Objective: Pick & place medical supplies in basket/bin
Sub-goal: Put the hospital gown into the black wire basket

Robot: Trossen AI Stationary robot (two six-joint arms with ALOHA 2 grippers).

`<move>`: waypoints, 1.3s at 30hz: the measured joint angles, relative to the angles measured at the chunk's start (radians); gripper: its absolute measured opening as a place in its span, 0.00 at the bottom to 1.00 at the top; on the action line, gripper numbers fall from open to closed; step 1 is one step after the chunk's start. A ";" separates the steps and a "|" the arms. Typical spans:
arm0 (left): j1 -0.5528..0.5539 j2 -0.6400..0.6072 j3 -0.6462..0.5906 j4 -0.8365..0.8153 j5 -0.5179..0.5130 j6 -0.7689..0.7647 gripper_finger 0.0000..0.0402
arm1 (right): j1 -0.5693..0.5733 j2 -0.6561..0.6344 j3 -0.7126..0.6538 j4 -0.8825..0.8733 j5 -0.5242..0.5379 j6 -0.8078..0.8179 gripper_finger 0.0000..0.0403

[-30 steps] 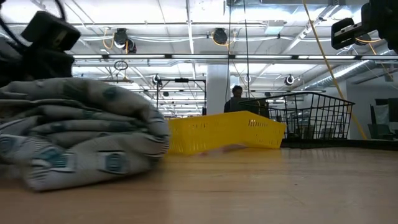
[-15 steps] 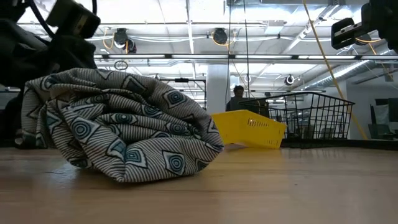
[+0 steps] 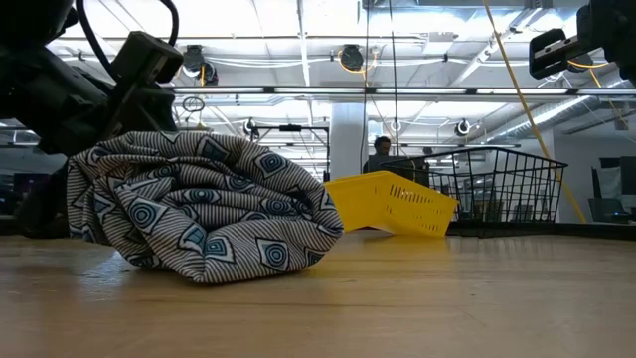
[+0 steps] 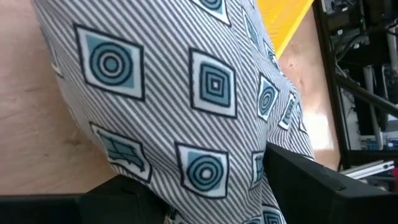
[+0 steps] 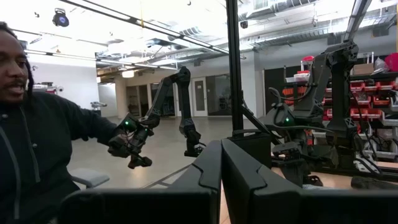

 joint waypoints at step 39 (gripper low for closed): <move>-0.166 -0.130 0.169 0.074 -0.087 0.364 0.06 | 0.000 0.000 0.000 0.001 0.000 0.000 0.00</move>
